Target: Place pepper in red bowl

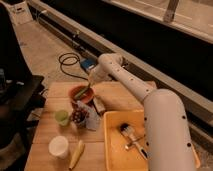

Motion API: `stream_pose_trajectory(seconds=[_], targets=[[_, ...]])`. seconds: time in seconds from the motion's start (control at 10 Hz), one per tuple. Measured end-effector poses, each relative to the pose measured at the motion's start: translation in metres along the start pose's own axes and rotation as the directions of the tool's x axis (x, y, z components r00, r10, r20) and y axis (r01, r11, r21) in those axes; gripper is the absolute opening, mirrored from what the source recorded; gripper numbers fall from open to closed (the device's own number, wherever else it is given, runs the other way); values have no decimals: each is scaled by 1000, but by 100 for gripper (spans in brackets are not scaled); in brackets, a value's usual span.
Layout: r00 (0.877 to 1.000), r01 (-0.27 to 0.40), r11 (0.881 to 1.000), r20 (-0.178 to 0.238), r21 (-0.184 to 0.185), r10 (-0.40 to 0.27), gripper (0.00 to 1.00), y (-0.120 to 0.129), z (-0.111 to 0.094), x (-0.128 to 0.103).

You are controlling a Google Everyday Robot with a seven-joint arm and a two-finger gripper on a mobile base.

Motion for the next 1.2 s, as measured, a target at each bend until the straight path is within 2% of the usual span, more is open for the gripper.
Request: stream_pose_trajectory(seconds=[0.3, 0.4, 0.6, 0.7, 1.0, 1.2], targets=[[999, 23, 999, -29, 37, -22, 0, -21, -41, -8], [998, 33, 998, -52, 54, -30, 0, -27, -61, -9], [996, 43, 997, -82, 71, -37, 0, -32, -82, -8], [993, 51, 995, -114, 85, -41, 0, -33, -99, -6], [990, 49, 995, -138, 91, -36, 0, -27, -108, -3], [990, 38, 995, -137, 88, -26, 0, -21, -106, -1]])
